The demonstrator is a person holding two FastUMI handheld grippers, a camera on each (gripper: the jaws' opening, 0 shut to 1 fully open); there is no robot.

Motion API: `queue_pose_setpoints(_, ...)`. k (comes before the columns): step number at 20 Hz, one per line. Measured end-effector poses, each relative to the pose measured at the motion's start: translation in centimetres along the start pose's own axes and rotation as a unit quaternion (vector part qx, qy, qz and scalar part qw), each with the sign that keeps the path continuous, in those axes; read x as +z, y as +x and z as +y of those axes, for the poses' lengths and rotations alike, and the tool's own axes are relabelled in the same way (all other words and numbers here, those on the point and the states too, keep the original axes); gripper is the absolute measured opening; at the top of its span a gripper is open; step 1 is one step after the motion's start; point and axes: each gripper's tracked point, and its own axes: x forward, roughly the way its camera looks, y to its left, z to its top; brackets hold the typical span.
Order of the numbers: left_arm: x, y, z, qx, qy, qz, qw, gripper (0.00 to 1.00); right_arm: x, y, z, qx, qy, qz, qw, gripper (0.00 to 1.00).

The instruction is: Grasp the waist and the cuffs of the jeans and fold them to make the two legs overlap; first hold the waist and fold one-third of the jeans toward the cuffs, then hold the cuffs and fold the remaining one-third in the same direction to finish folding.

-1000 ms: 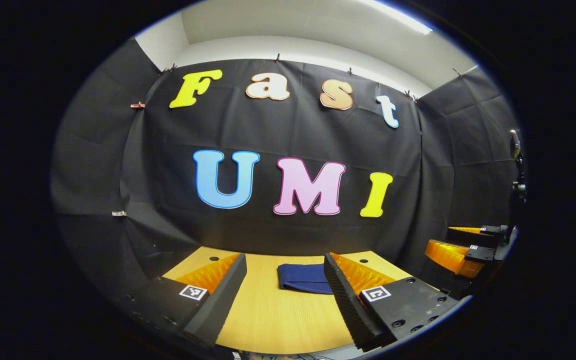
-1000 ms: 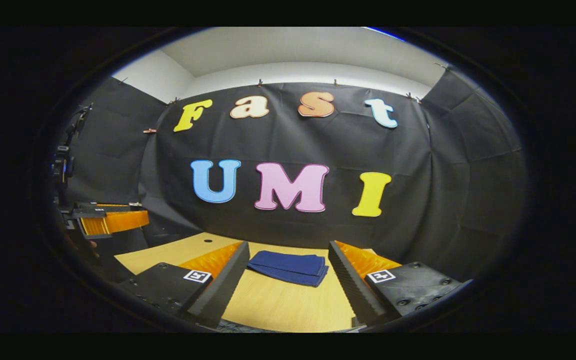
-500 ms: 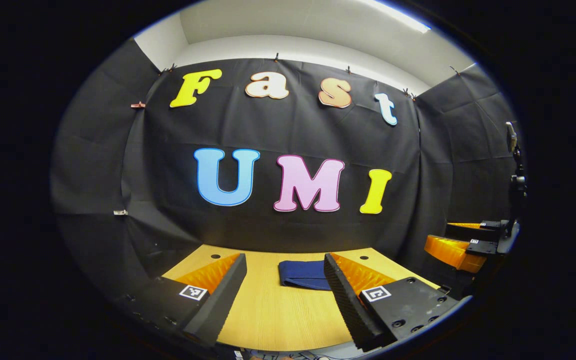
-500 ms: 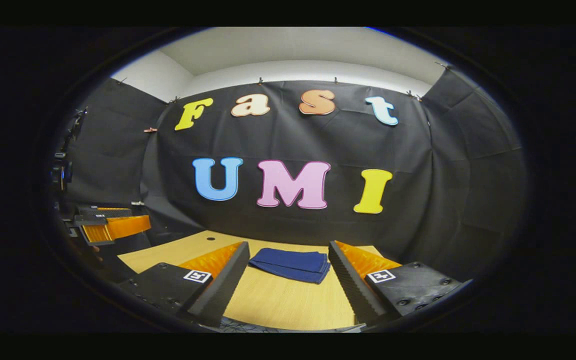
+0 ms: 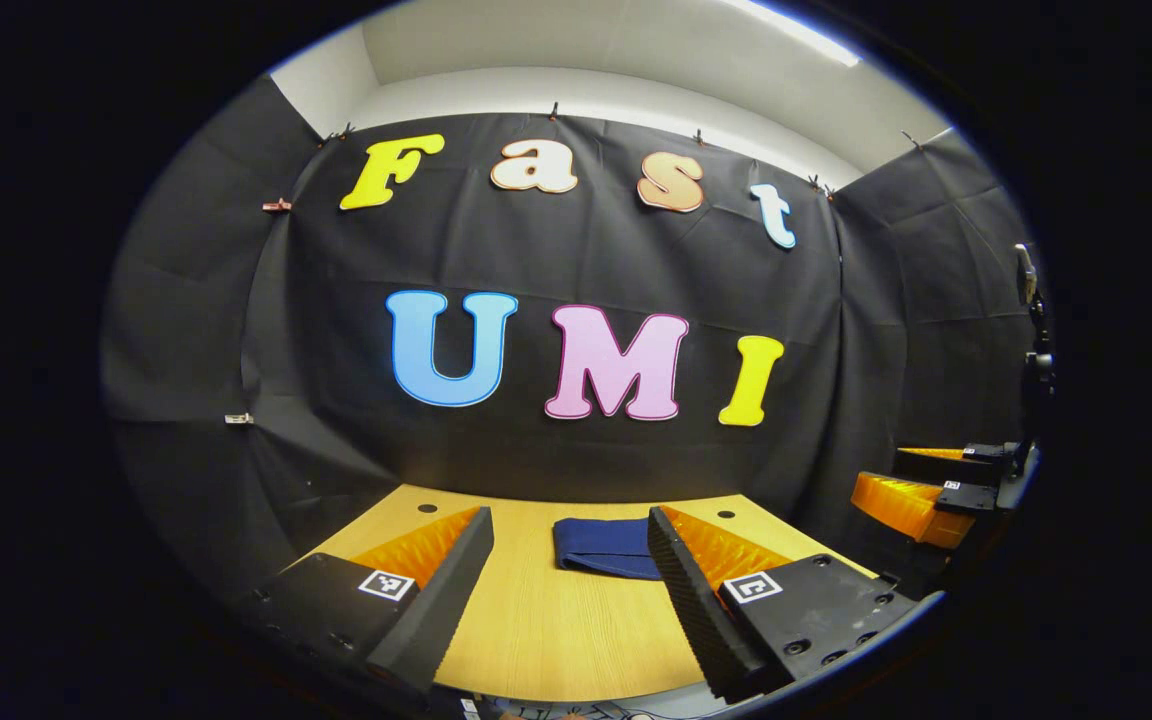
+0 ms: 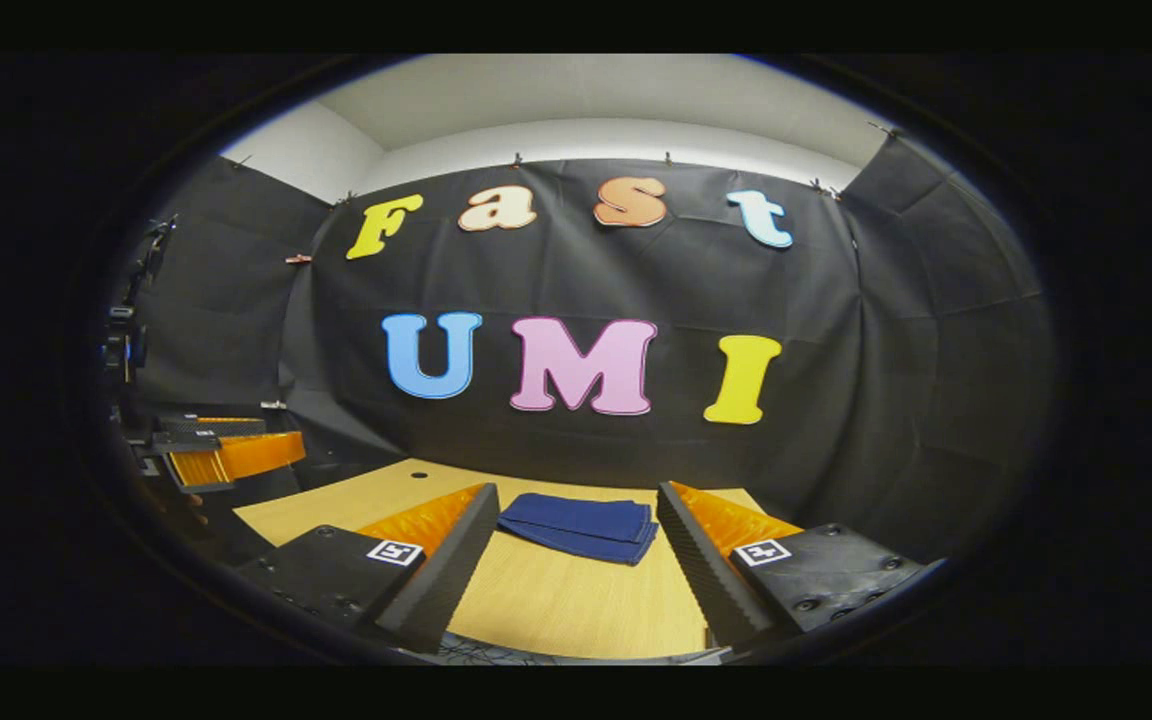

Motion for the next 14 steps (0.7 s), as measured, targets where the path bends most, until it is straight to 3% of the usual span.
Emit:
queue_pose_setpoints(8, -0.4, 0.7, 0.3, 0.009, -0.007, 0.006, 1.000, 0.96, -0.2, 0.0, -1.0, -0.026, 0.005, -0.003, 1.000, 0.95)
queue_pose_setpoints(14, -1.5, -0.1, 1.5, 0.018, -0.006, 0.019, 1.000, 0.96, -0.7, 0.2, -0.4, -0.024, 0.015, 0.004, 1.000, 0.95)
